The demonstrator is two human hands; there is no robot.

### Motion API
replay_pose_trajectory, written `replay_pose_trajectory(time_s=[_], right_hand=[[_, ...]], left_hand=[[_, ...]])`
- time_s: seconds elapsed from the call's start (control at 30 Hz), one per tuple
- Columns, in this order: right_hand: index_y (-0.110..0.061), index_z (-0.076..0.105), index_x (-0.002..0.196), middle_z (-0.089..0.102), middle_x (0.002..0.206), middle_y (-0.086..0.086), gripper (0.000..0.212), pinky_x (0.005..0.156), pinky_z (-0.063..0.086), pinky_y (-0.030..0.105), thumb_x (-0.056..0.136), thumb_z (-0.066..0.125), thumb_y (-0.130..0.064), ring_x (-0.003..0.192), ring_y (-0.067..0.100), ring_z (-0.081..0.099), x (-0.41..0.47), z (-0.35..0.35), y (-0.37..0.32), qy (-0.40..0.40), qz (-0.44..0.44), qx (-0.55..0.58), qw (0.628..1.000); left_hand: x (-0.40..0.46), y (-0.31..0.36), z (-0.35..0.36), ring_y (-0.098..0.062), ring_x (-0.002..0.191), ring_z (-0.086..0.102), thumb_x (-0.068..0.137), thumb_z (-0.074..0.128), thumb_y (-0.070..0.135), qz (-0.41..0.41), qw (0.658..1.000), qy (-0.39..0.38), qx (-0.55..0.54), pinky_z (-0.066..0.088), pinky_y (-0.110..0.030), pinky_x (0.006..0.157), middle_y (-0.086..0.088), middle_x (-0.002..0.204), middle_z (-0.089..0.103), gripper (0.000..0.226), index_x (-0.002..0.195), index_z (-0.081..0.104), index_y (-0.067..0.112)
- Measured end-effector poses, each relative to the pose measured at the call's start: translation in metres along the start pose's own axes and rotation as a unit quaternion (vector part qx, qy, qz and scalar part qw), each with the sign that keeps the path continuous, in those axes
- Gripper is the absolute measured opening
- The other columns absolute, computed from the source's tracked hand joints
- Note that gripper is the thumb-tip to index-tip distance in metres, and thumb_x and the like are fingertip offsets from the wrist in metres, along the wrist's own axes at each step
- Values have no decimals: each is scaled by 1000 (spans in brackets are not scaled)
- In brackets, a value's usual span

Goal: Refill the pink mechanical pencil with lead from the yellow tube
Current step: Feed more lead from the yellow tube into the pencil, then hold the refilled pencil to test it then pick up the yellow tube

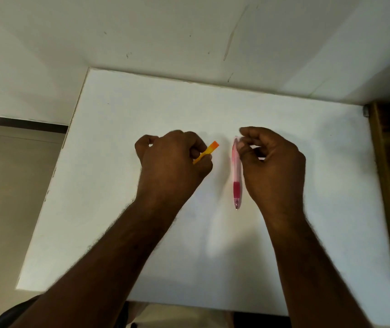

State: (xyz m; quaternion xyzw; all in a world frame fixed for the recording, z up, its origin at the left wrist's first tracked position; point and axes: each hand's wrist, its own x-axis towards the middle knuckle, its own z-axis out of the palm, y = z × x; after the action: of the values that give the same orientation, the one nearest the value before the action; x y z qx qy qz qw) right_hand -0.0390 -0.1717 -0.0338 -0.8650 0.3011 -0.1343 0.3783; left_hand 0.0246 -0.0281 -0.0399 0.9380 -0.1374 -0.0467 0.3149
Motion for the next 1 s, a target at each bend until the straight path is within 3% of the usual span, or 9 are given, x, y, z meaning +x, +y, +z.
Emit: replay_pose_trajectory(time_s=[0.13, 0.27, 0.33, 0.43, 0.5, 0.6, 0.73, 0.83, 1.0], right_hand=[[-21, 66, 129, 72, 116, 2, 45, 83, 44, 24, 89, 76, -39, 98, 22, 71, 0, 6, 7, -41, 39, -123, 991], [-18, 68, 125, 78, 111, 2, 42, 88, 48, 30, 88, 74, -38, 100, 24, 73, -4, 15, 7, -58, 20, -169, 984], [-19, 72, 117, 80, 102, -1, 35, 86, 48, 27, 86, 76, -35, 94, 20, 74, -3, 15, 8, -53, 32, -134, 989], [-29, 76, 97, 77, 86, -14, 11, 81, 58, 27, 87, 77, -29, 80, 9, 73, 0, 14, 6, -61, 105, 72, 990], [-31, 76, 91, 78, 84, -14, 9, 81, 61, 29, 92, 72, -23, 83, 12, 75, 5, 11, 4, -76, 150, 235, 957], [-20, 72, 92, 76, 81, -1, 18, 78, 62, 35, 100, 57, -16, 77, 20, 75, 9, 5, 0, -108, 210, 486, 842], [-14, 63, 85, 53, 67, 3, 36, 65, 39, 33, 99, 41, -38, 58, 16, 42, 8, -1, -5, -163, 210, 649, 713], [-12, 56, 72, 39, 60, 1, 59, 61, 33, 34, 97, 35, -62, 57, 16, 30, 9, -4, -7, -181, 198, 675, 687], [-12, 48, 62, 35, 53, 0, 51, 58, 29, 34, 98, 35, -47, 53, 17, 24, 8, -6, -12, -165, 189, 682, 687]], left_hand=[[1, -5, 4, -9, 76, 65, 80, 74, 41, -56, 997, -44, 6, 46, -43, 97, 15, 71, 64, 13, 81, 69, 30], [1, -7, 7, -18, 84, 65, 78, 78, 49, -69, 997, -42, 23, 52, -45, 91, 9, 83, 65, 29, 93, 72, 25], [2, -8, 9, -19, 85, 66, 76, 79, 51, -65, 997, -35, 23, 53, -43, 88, 5, 87, 69, 35, 95, 72, 23], [3, -10, 9, -16, 81, 64, 73, 80, 56, -67, 997, -26, 17, 53, -35, 80, 4, 89, 71, 42, 98, 74, 21], [5, -11, 8, -11, 78, 60, 73, 79, 58, -73, 997, -19, 9, 46, -27, 72, 6, 90, 70, 44, 99, 74, 23], [5, -12, 3, -7, 73, 57, 74, 77, 60, -75, 997, 2, 2, 35, -20, 59, 10, 90, 69, 41, 97, 72, 26], [6, -9, -2, -5, 73, 62, 77, 70, 63, -63, 997, 37, -1, 41, -23, 63, 13, 87, 69, 38, 95, 72, 30], [5, -7, -3, -8, 76, 64, 81, 68, 61, -46, 998, 49, -5, 49, -27, 70, 12, 90, 68, 36, 99, 71, 29], [4, -2, -4, -7, 79, 62, 83, 66, 57, -33, 997, 62, -31, 52, -29, 72, 14, 94, 66, 39, 113, 65, 31]])
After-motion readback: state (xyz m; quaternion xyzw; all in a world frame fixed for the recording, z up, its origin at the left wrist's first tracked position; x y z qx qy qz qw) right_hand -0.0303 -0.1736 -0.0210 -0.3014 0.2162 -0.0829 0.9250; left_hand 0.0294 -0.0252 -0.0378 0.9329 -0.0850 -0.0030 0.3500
